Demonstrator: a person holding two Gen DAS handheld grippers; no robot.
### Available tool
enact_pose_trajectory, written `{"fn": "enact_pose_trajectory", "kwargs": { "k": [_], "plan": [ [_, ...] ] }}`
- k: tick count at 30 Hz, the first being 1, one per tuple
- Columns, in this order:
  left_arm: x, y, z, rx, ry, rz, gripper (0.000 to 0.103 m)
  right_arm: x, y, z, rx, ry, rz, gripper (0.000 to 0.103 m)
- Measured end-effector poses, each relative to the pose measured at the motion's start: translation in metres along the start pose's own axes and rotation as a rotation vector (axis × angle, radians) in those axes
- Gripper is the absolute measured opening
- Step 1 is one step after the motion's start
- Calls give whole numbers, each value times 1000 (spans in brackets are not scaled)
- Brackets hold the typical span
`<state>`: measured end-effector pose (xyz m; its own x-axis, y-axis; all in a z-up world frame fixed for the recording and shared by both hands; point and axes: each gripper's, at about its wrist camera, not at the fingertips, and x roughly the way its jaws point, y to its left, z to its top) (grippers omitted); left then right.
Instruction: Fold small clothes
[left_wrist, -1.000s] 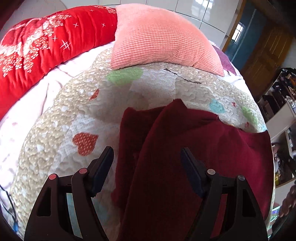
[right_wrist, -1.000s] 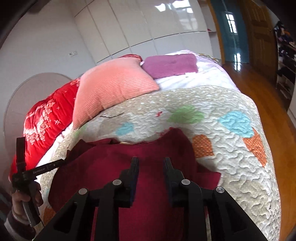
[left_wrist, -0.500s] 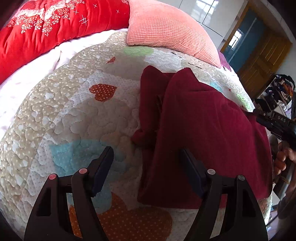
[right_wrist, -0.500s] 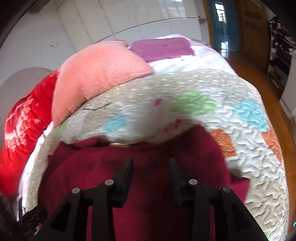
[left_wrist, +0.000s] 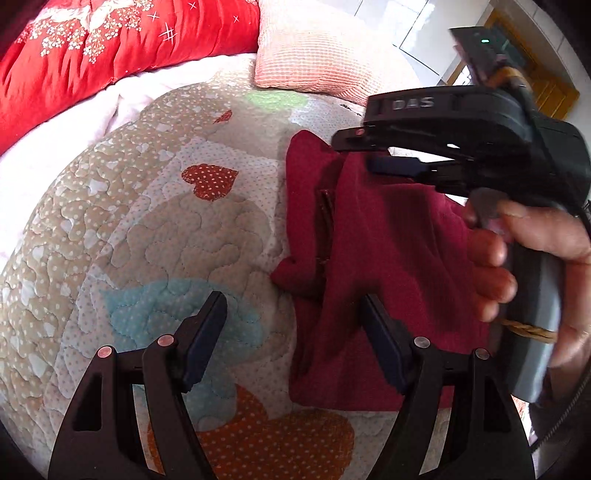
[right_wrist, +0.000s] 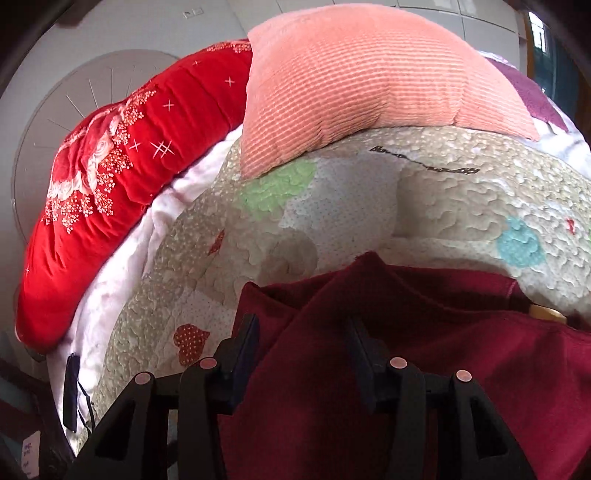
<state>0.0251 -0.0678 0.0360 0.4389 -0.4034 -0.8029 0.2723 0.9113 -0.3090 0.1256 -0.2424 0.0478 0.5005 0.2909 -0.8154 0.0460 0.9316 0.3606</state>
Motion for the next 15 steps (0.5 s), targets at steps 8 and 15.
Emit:
{"fn": "enact_pose_trajectory", "kwargs": {
  "k": [8, 15],
  "plan": [
    [-5, 13, 4, -66, -7, -18, 75, -7, 9, 6, -56, -77, -29, 6],
    [-1, 12, 4, -41, -10, 10, 75, 11, -1, -6, -18, -86, 32, 14]
  ]
}}
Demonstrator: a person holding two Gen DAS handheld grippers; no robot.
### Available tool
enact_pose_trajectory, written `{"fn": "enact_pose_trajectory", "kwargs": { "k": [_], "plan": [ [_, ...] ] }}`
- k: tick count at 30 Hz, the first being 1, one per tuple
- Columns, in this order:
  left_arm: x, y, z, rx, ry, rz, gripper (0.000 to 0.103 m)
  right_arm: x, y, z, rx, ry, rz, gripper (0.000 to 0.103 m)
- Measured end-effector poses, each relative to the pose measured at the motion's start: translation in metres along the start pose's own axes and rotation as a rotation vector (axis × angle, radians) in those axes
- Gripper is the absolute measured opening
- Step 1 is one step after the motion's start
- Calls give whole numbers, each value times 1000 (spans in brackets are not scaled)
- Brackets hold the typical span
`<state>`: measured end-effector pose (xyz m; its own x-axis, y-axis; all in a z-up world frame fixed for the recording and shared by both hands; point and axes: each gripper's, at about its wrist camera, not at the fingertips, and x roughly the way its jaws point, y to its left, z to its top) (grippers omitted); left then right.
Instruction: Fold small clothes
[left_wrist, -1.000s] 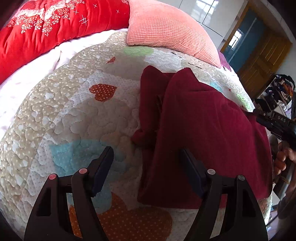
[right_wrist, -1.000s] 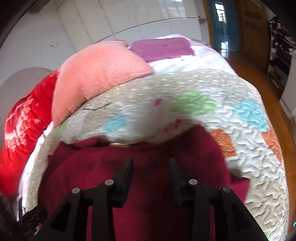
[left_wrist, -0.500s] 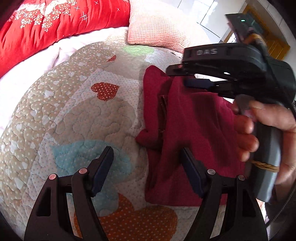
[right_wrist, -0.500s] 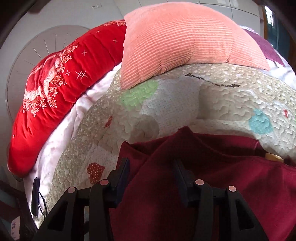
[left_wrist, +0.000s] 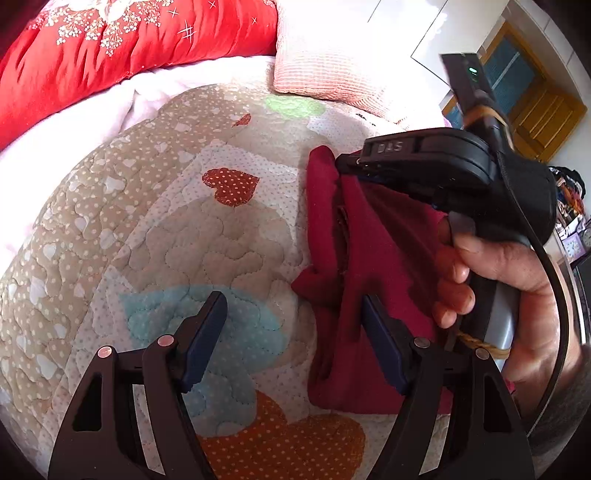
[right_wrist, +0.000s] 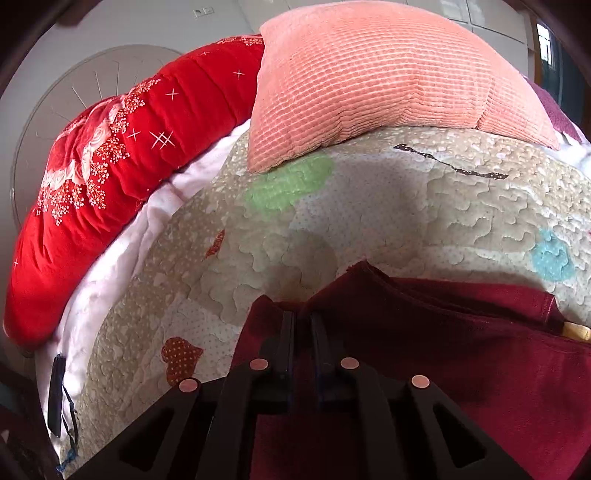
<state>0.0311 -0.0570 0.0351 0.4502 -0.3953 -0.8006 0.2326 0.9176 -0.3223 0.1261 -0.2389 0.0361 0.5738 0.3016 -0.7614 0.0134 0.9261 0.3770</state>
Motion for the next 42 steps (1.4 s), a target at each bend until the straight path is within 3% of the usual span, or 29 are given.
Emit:
{"fn": "enact_pose_trajectory", "kwargs": {
  "k": [2, 4, 8, 16, 17, 19, 21, 24, 31, 34, 35, 37, 42],
  "plan": [
    [1, 1, 2, -3, 1, -1, 75, -16, -7, -4, 35, -13, 74, 45],
    [2, -1, 2, 7, -1, 6, 75, -39, -12, -11, 26, -39, 80, 45],
    [2, -1, 1, 9, -5, 9, 75, -89, -47, -32, 6, -107, -38, 45],
    [0, -4, -1, 19, -19, 19, 75, -167, -204, -59, 295, -164, -362, 45],
    [1, -4, -2, 23, -20, 22, 75, -173, -222, -63, 357, -173, -373, 45],
    [3, -5, -2, 29, -23, 28, 75, -181, -254, -71, 468, -203, -305, 45],
    [4, -6, -2, 34, -28, 34, 77, -171, -272, -72, 490, -179, -276, 43],
    [6, -8, -3, 49, -34, 43, 78, -165, -264, -66, 424, -196, -362, 39],
    [2, -5, -1, 26, -48, 24, 77, -199, -242, -75, 375, -275, -359, 40],
    [-3, -5, -1, 24, -67, 25, 77, -188, -255, -90, 415, -222, -412, 41],
    [-4, -6, -2, 23, -74, 25, 77, -180, -262, -96, 440, -191, -390, 41],
    [-7, -7, -1, 25, -85, 21, 77, -181, -262, -102, 445, -228, -380, 41],
    [-15, -11, -2, 32, -108, 6, 77, -202, -230, -109, 414, -258, -327, 41]
  ]
}}
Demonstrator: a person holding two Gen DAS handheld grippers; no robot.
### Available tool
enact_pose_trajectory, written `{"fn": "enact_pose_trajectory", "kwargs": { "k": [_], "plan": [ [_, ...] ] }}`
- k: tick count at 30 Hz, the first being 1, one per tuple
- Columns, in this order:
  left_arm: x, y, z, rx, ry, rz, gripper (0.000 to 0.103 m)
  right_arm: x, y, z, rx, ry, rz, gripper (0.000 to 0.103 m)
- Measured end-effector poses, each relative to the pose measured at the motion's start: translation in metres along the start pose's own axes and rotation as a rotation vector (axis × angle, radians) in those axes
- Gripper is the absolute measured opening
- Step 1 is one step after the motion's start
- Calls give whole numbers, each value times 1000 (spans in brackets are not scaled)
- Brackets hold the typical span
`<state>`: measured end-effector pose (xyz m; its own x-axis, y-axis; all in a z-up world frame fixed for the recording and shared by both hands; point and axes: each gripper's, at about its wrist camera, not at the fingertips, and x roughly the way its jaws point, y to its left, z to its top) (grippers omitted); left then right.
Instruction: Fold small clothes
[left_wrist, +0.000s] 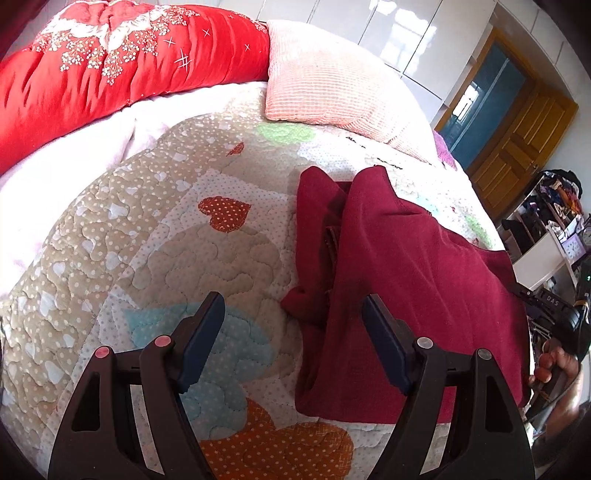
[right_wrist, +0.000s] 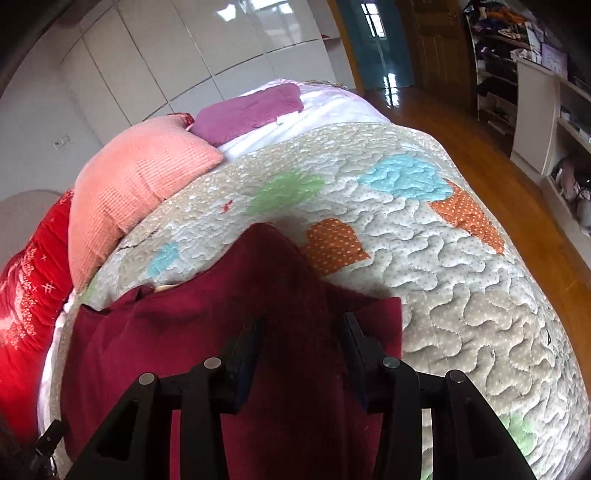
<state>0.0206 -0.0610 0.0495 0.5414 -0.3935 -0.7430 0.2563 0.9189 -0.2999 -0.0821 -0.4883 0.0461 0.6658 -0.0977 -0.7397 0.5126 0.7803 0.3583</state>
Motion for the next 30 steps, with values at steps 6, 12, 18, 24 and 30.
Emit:
{"fn": "enact_pose_trajectory", "kwargs": {
  "k": [6, 12, 18, 24, 30],
  "plan": [
    [2, -6, 0, 29, 13, -17, 77, -55, 6, -45, -57, -20, 37, 45],
    [7, 3, 0, -40, 77, -88, 77, -87, -32, -84, -65, -28, 7, 77],
    [23, -3, -8, -24, 114, -43, 77, -69, -50, -97, -38, 47, 52, 78],
    [24, -6, -10, -2, 112, -46, 79, -52, -43, -97, -32, 59, 65, 83],
    [26, -11, -12, 21, 139, -91, 80, -49, -20, -90, -152, 49, 52, 31]
  ]
}}
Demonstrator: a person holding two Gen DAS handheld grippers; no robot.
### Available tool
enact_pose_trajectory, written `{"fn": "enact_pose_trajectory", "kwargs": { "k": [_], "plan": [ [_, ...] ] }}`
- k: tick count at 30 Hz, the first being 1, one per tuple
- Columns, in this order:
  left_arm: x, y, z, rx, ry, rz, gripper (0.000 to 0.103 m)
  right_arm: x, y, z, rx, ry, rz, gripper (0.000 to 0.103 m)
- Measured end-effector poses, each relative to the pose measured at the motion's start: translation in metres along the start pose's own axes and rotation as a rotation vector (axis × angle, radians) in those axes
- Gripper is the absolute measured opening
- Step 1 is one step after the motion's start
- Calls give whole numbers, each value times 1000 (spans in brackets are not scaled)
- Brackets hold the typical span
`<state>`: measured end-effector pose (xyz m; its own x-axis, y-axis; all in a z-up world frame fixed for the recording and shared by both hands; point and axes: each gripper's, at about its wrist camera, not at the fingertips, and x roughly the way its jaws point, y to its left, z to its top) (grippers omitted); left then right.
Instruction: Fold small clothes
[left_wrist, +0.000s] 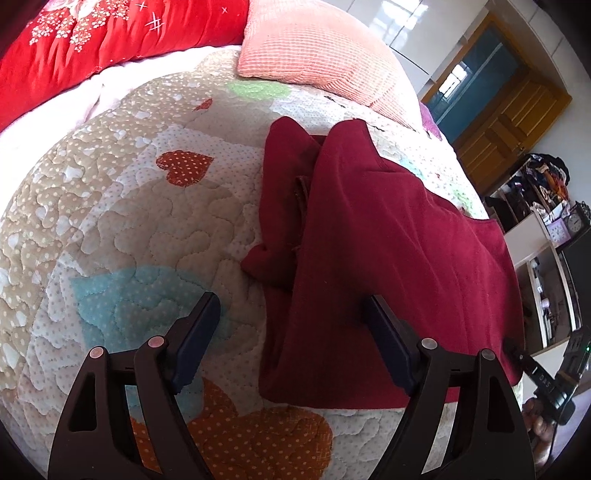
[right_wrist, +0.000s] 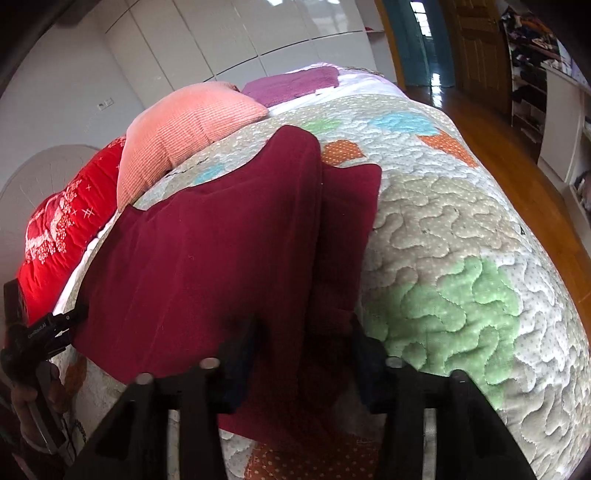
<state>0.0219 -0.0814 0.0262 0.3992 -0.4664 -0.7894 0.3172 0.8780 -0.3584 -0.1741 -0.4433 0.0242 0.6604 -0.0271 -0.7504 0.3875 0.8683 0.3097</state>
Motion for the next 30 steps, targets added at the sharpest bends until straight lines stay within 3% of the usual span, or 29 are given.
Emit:
{"fn": "enact_pose_trajectory", "kwargs": {
  "k": [1, 4, 6, 8, 11, 12, 14, 15, 19, 21, 24, 30],
  "plan": [
    [0, -3, -1, 17, 6, -14, 75, -3, 4, 3, -29, -12, -10, 23],
    [0, -18, -7, 66, 37, -60, 68, -20, 11, 17, -92, -63, -35, 21],
    [-2, -27, -11, 109, 20, -25, 68, -27, 13, 25, -115, -84, -59, 20],
    [-1, -27, -13, 108, 25, -17, 68, -21, 13, 26, -118, -59, -80, 20],
    [-3, -17, -10, 45, 32, -21, 68, 5, 12, 13, -146, 64, -116, 22],
    [-5, -14, -9, 22, 33, -18, 68, 3, 10, 10, -135, 51, -131, 23],
    [-11, -5, -9, -19, 29, -5, 68, -13, 6, 11, -85, 2, -170, 55],
    [-14, -2, -10, -39, 23, 4, 68, -24, 6, 14, -60, -31, -181, 61],
    [-24, 5, -10, -59, 3, 48, 69, -55, 40, 35, -83, -100, -101, 64],
    [-24, 8, -11, -54, 4, 71, 69, -51, 71, 46, -126, -93, -9, 74],
    [-23, 12, -12, -60, 7, 69, 69, -18, 121, 60, -188, -8, 129, 77],
    [-17, 12, -9, -36, 6, 78, 70, 67, 199, 79, -222, 153, 239, 77]
  ]
}}
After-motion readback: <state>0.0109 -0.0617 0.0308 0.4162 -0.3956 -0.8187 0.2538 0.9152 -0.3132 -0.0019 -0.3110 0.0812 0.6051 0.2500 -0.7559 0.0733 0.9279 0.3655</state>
